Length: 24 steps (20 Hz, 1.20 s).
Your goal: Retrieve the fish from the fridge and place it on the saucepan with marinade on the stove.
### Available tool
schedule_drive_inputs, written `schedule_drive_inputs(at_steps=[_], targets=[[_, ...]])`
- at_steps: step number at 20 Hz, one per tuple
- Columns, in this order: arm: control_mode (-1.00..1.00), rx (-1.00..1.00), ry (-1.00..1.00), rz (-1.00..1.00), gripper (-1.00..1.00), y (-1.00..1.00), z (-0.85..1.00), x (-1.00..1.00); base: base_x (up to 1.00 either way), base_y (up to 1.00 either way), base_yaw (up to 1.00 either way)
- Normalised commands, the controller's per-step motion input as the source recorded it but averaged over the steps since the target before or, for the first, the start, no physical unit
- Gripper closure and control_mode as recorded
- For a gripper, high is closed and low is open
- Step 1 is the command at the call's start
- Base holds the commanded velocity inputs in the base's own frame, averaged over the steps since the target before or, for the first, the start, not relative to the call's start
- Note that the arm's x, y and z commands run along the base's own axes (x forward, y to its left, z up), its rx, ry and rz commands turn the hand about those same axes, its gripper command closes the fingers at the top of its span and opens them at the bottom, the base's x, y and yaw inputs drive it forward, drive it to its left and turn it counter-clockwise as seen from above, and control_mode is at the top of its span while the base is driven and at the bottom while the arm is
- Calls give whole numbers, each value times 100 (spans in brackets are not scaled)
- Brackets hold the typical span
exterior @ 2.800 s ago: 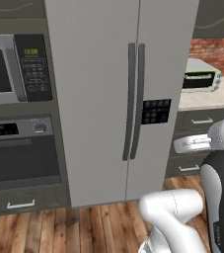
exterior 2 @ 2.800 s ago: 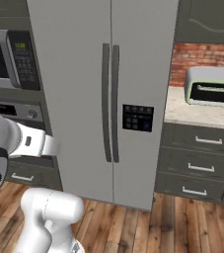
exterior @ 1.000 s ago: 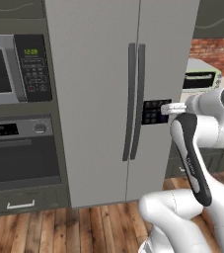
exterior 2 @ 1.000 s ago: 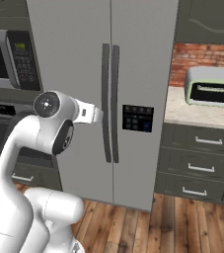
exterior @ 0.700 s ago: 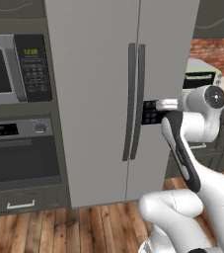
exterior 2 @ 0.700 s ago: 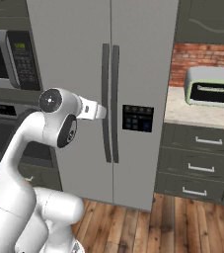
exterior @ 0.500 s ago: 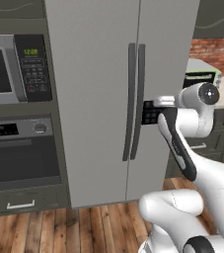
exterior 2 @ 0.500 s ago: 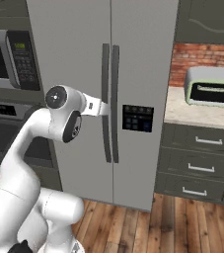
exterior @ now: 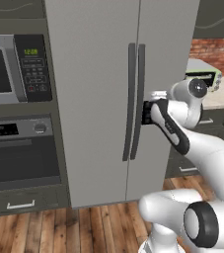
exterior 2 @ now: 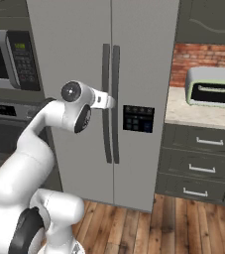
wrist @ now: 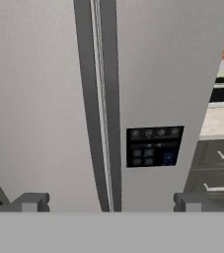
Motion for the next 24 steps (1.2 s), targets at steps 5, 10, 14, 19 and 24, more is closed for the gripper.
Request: schedule_drive_inputs(at_steps=[5,10,14,19,24], targets=[[-100,0,0,5,-100,0,-7,61,0,0,0],[-100,0,0,0,-100,-5,-9,59,0,0,0],[-100,0,0,0,-100,-12,-9,59,0,0,0],[-100,0,0,0,-100,-16,-11,57,0,0,0],[-100,0,0,0,-100,-3,-18,59,0,0,0]])
